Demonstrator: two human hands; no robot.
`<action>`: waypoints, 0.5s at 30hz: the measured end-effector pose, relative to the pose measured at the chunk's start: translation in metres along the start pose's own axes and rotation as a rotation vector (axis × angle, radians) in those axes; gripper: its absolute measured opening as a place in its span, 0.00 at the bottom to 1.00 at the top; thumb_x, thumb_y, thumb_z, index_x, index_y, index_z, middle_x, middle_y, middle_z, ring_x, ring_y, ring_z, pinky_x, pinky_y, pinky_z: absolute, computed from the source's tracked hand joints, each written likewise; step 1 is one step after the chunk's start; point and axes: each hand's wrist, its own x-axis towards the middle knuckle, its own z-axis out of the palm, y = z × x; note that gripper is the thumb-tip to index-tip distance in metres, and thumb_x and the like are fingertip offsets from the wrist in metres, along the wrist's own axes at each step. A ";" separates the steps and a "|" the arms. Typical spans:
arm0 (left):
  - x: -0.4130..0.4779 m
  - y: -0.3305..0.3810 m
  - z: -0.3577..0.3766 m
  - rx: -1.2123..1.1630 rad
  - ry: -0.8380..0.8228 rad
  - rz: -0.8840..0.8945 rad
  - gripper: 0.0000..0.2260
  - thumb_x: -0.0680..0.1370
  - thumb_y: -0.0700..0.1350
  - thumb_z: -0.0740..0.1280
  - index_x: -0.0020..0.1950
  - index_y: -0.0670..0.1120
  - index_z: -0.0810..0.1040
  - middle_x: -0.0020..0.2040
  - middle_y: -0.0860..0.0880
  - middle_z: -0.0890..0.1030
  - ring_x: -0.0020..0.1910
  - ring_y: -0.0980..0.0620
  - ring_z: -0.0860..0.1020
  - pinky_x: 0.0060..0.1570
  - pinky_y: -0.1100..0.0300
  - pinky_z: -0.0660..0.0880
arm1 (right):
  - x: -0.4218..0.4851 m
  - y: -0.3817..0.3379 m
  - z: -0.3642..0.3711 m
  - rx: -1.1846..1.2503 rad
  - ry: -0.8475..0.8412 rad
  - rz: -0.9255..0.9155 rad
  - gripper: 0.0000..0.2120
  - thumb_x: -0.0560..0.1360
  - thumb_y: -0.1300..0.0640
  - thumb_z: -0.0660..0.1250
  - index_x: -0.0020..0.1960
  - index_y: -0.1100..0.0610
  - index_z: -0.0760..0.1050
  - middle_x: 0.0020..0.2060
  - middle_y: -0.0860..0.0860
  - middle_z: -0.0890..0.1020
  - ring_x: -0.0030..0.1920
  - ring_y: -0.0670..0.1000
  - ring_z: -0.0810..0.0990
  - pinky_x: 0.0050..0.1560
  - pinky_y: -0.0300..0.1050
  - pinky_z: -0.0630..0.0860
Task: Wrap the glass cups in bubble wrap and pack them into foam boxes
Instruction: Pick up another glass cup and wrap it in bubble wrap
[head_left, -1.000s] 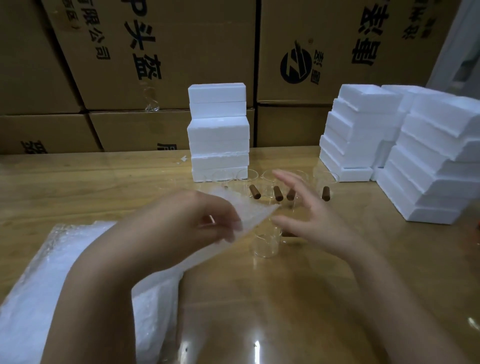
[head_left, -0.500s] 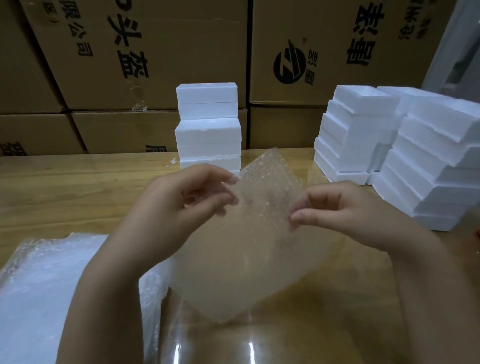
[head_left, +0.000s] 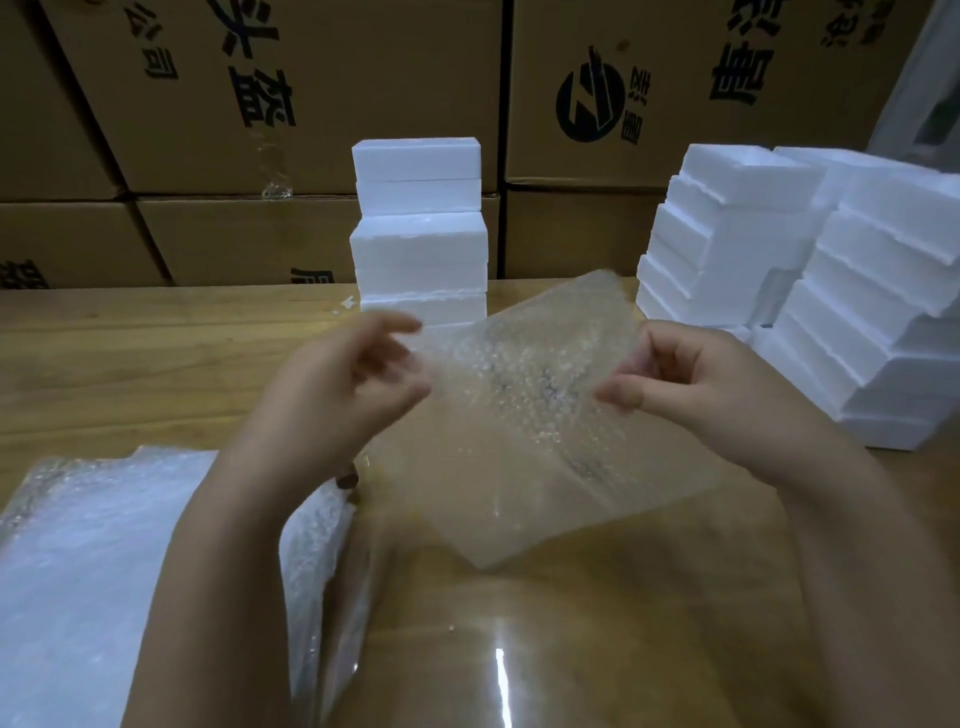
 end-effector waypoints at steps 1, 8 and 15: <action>0.001 0.002 0.002 0.058 0.077 0.027 0.15 0.72 0.46 0.72 0.57 0.58 0.75 0.47 0.61 0.79 0.46 0.63 0.76 0.45 0.75 0.69 | 0.000 0.000 0.000 -0.018 0.048 -0.008 0.19 0.60 0.39 0.71 0.36 0.55 0.75 0.32 0.55 0.79 0.34 0.52 0.76 0.40 0.47 0.73; -0.003 0.035 0.014 -0.185 -0.005 0.125 0.05 0.73 0.51 0.72 0.44 0.52 0.79 0.41 0.57 0.82 0.41 0.61 0.80 0.42 0.65 0.76 | -0.003 -0.013 0.013 -0.024 0.537 -0.226 0.17 0.71 0.50 0.73 0.37 0.56 0.66 0.30 0.42 0.72 0.33 0.38 0.72 0.36 0.27 0.68; -0.004 0.048 0.034 -0.434 -0.303 0.112 0.08 0.68 0.61 0.67 0.44 0.61 0.80 0.43 0.62 0.82 0.42 0.62 0.81 0.42 0.67 0.77 | -0.002 -0.021 0.044 -0.439 0.550 -0.492 0.11 0.73 0.57 0.69 0.37 0.59 0.67 0.35 0.52 0.71 0.38 0.52 0.69 0.37 0.44 0.66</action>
